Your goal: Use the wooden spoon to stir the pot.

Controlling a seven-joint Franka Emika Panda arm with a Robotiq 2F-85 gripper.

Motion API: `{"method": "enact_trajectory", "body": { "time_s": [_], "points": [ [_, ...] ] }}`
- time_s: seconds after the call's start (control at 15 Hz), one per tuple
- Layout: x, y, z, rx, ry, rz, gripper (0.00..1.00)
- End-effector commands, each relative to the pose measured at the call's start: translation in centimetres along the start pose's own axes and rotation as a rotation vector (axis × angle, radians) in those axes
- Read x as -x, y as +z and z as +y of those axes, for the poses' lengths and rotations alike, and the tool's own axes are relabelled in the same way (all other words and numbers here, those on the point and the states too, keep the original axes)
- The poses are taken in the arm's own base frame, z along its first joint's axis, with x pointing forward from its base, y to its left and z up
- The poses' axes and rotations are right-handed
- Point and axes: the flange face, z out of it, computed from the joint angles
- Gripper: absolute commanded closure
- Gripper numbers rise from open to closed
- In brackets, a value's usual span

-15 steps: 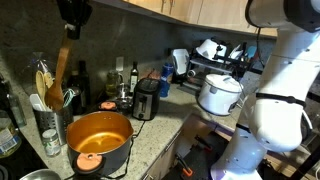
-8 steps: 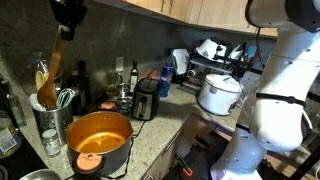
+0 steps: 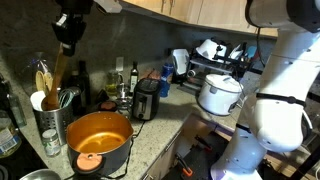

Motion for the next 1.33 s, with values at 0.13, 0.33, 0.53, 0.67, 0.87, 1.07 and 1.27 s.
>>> {"method": "enact_trajectory", "body": {
  "time_s": [0.13,0.33,0.53,0.67,0.87,1.07,1.27],
  "points": [
    [0.9,3.5,0.3,0.01,0.016,-0.028,0.96],
    [1.2,6.1,0.4,-0.003,0.016,-0.041,0.96],
    [1.4,8.2,0.5,-0.019,0.019,-0.06,0.96],
    [1.6,8.9,0.8,-0.025,0.023,-0.08,0.96],
    [1.6,9.5,0.9,-0.029,0.023,-0.094,0.96],
    [1.6,10.0,0.9,-0.033,0.02,-0.103,0.97],
    [1.7,10.2,1.2,-0.038,0.025,-0.106,0.56]
  ]
}}
